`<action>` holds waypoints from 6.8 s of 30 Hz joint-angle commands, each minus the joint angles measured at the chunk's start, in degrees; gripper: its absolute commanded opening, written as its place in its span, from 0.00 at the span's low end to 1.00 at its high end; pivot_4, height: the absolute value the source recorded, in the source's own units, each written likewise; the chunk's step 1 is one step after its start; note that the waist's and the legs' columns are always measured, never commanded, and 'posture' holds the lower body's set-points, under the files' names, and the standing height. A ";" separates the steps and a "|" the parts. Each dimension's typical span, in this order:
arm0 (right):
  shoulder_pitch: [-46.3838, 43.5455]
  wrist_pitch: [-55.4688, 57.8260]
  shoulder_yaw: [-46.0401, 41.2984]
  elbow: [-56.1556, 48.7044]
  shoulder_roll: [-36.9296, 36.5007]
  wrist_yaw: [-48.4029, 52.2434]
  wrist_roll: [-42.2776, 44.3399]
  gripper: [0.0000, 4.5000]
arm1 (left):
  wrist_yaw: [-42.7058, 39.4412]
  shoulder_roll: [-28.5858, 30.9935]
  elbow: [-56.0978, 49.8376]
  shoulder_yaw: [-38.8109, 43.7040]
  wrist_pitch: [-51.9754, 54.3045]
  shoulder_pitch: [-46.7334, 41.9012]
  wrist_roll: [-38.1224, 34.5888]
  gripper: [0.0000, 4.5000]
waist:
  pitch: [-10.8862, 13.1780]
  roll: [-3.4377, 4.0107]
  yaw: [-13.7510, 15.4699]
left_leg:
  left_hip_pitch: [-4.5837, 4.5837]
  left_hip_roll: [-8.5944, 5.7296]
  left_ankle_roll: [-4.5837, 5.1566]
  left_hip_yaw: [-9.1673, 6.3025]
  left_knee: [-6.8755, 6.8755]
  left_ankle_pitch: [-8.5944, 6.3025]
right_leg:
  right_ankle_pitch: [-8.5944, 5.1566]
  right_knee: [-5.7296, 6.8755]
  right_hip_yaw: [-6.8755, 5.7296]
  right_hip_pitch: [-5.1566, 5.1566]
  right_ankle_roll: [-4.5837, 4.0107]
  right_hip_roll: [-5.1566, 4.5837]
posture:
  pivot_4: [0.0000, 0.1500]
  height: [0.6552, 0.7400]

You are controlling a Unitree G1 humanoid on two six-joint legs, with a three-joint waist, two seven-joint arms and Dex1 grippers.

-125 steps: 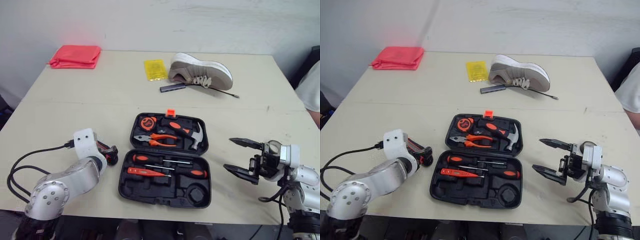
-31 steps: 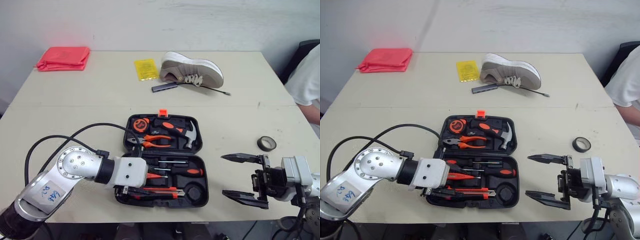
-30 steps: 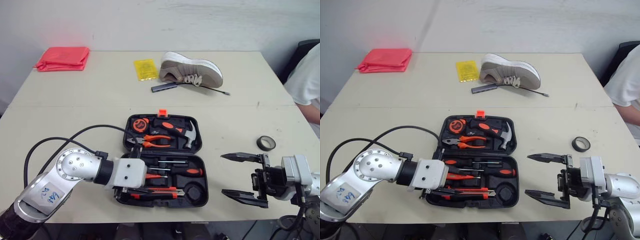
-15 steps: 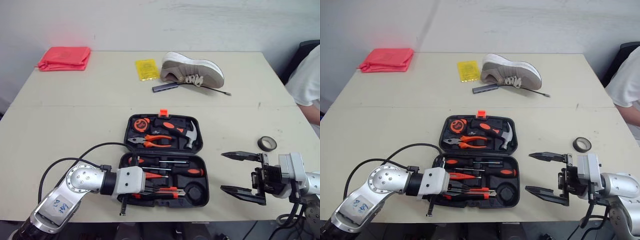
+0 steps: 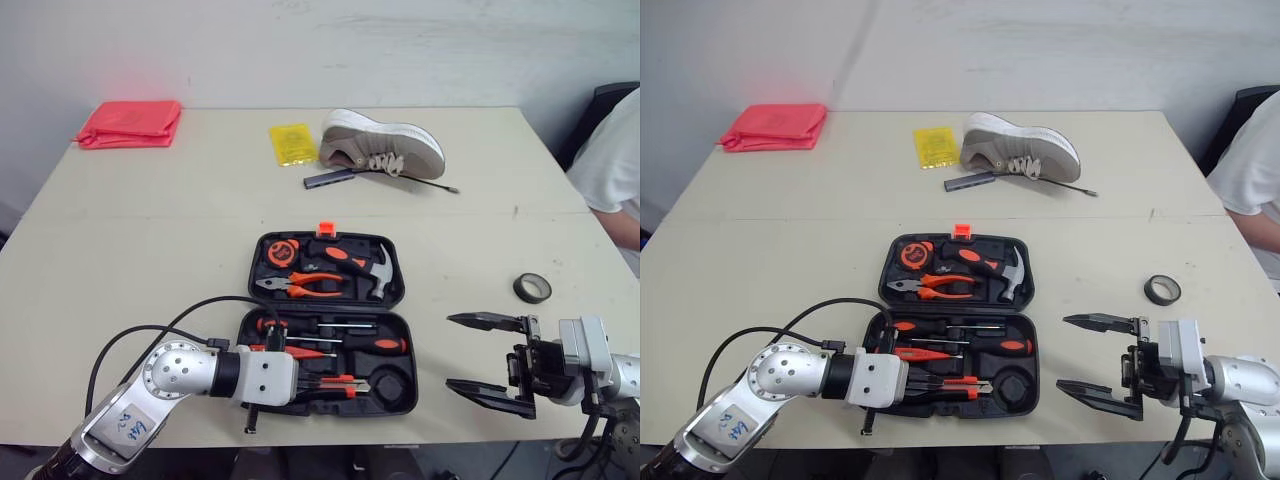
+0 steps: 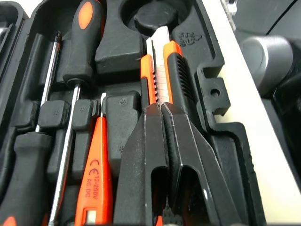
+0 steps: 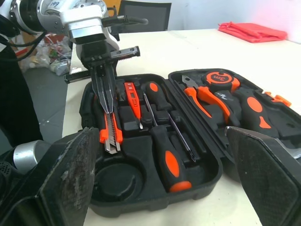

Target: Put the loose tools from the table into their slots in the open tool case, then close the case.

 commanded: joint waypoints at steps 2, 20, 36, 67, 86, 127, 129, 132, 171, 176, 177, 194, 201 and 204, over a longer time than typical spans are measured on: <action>-0.05 -1.26 -0.92 -0.13 0.49 -0.09 0.19 1.00 | -0.21 3.15 6.48 -3.82 4.10 2.86 6.72 0.01 | -0.17 0.12 -0.01 | 0.20 0.00 0.00 -0.02 -0.15 0.00 | -0.02 -0.07 0.00 0.18 -0.03 0.02 | 1.00 1.00; -2.09 1.74 0.26 -3.36 -0.28 -4.41 0.30 1.00 | -0.07 -3.20 1.52 8.33 -2.46 4.44 -9.98 0.01 | -0.39 -0.12 0.11 | 0.77 -0.06 -0.07 -0.16 -0.70 0.06 | -0.13 -0.23 0.07 0.30 -0.22 0.05 | 1.00 1.00; -3.60 7.39 0.71 -8.69 -1.19 -9.13 1.38 1.00 | -4.81 -0.93 -2.17 6.99 2.56 6.83 -13.80 0.01 | -0.07 -0.22 0.11 | 0.51 -0.12 -0.06 -0.21 -0.70 -0.05 | -0.12 -0.39 0.03 0.11 -0.19 -0.02 | 1.00 1.00; 5.32 -4.64 -13.83 12.03 -1.01 -1.34 -1.07 1.00 | -3.39 -4.93 -3.40 21.40 7.51 11.53 -24.87 0.01 | 0.10 -0.04 0.22 | 0.46 -0.12 0.01 -0.25 -0.76 -0.09 | -0.53 -0.70 0.01 0.25 -0.94 -0.09 | 1.00 1.00; 8.66 -27.31 -35.01 56.07 -4.55 -16.09 -9.09 1.00 | 2.12 -3.02 27.59 62.05 -1.43 16.75 -25.53 0.99 | 0.42 -0.40 -1.49 | 0.56 -0.12 -0.37 -0.17 -0.80 -0.34 | -0.59 -0.84 0.05 0.28 -1.03 -0.21 | 1.00 1.00; -42.26 21.15 25.22 43.53 -24.29 -6.10 -35.20 0.37 | 4.29 -6.39 -8.74 28.62 14.46 -3.47 -40.91 1.00 | 0.55 0.09 -0.13 | -0.39 -0.21 -0.32 0.11 0.19 0.05 | 0.09 -0.33 0.22 -0.63 0.20 0.21 | 1.00 1.00; -42.98 19.65 25.28 44.95 -23.75 -6.39 -36.06 0.14 | 4.11 -6.28 -8.61 28.64 14.09 -3.44 -40.67 1.00 | 0.55 0.08 -0.13 | -0.38 -0.23 -0.32 0.11 0.27 0.05 | 0.09 -0.28 0.20 -0.62 0.19 0.22 | 1.00 1.00; -44.11 16.86 25.08 47.17 -23.22 -6.24 -37.07 0.01 | 3.80 -6.27 -8.46 28.39 13.22 -3.48 -39.98 1.00 | 0.55 0.08 -0.14 | -0.36 -0.26 -0.32 0.11 0.32 0.06 | 0.09 -0.19 0.21 -0.61 0.19 0.25 | 1.00 1.00; -39.48 33.33 47.06 -7.20 -16.39 4.88 -24.86 0.01 | 0.96 -2.09 -14.35 30.30 10.89 8.05 -38.95 1.00 | 0.51 -0.10 -0.04 | -0.23 0.56 -0.45 -0.01 0.38 -0.50 | -0.21 -0.10 0.16 -0.64 -0.37 0.95 | 1.00 1.00; -41.09 34.18 48.72 -7.78 -16.96 5.78 -27.10 0.01 | 1.20 -2.02 -14.36 30.39 11.24 7.85 -39.13 1.00 | 0.46 -0.18 -0.08 | -0.20 0.59 -0.43 0.02 0.43 -0.49 | -0.21 -0.10 0.19 -0.60 -0.42 0.91 | 1.00 1.00; -41.28 34.21 48.98 -7.73 -16.83 5.98 -27.21 0.01 | 1.34 -2.06 -14.33 30.28 11.28 7.68 -39.07 1.00 | 0.46 -0.19 -0.06 | -0.19 0.59 -0.42 0.03 0.43 -0.48 | -0.40 -0.10 0.20 -0.59 -0.78 0.89 | 1.00 1.00; -34.73 26.50 34.51 -0.53 -11.09 12.55 -3.19 0.59 | 1.91 -1.25 -14.15 32.44 11.47 8.29 -39.33 1.00 | 0.43 -0.38 0.01 | -0.15 0.62 -0.46 -0.04 0.40 -0.48 | -0.31 -0.05 0.11 -0.55 -0.66 1.04 | 1.00 1.00; -30.33 7.26 39.58 10.88 -3.94 9.20 -19.11 0.02 | 0.08 0.45 -15.20 32.66 12.93 10.17 -41.94 1.00 | 0.45 -0.35 -0.07 | -0.15 0.63 -0.67 0.01 0.35 -0.41 | -0.30 0.00 0.13 -0.62 -0.65 1.07 | 1.00 1.00; -30.12 -1.36 41.65 16.98 -2.29 9.17 -25.00 0.02 | -0.30 0.85 -14.41 33.16 13.10 10.81 -41.88 1.00 | 0.39 -0.46 -0.25 | -0.11 0.61 -0.67 0.03 0.37 -0.41 | -0.31 0.00 0.13 -0.58 -0.67 1.08 | 1.00 1.00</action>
